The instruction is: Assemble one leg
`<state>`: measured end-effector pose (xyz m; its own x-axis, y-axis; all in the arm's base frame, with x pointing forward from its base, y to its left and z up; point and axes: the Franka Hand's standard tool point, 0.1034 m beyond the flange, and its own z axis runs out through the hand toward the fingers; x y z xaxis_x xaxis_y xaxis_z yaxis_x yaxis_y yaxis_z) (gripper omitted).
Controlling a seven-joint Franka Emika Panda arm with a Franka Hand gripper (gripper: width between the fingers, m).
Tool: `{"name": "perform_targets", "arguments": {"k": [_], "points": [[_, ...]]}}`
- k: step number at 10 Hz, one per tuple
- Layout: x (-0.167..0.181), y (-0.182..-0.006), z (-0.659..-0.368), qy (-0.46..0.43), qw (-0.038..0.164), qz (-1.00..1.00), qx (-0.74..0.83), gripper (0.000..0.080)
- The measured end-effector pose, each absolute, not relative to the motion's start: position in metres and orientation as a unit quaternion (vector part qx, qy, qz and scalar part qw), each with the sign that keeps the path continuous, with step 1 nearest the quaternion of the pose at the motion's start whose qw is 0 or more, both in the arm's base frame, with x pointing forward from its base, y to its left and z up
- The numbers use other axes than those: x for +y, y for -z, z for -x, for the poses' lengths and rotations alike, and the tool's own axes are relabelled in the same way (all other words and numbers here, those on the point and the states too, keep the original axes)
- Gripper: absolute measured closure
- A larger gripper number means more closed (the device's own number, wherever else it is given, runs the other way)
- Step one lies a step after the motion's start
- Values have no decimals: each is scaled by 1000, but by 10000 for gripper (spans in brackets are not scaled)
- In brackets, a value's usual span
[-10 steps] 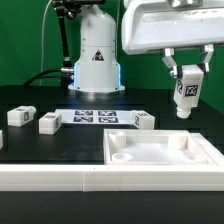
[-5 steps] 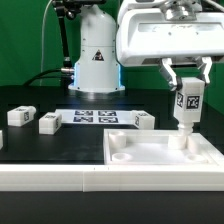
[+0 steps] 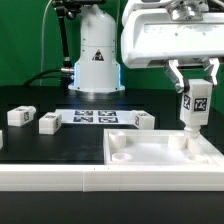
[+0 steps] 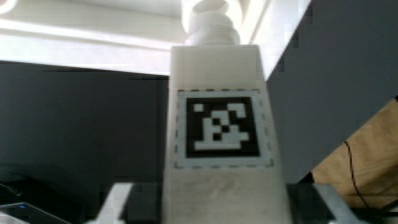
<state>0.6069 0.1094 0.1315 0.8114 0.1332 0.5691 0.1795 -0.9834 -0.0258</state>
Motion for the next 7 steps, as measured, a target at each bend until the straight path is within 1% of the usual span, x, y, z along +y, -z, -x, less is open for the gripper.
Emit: {"name": "perform_targets", "arguments": {"k": [1,2,3,4,7], "points": [[109,-130,-607,295,39,951,-82,506],[110,-122,-607,291,40,952,-82,506],[111,-120,-613,287,41,954,-82,506],[112,-121,-620,287,42,954,-82,506],[113,-112,-618,281,43,955,-82,506]]}}
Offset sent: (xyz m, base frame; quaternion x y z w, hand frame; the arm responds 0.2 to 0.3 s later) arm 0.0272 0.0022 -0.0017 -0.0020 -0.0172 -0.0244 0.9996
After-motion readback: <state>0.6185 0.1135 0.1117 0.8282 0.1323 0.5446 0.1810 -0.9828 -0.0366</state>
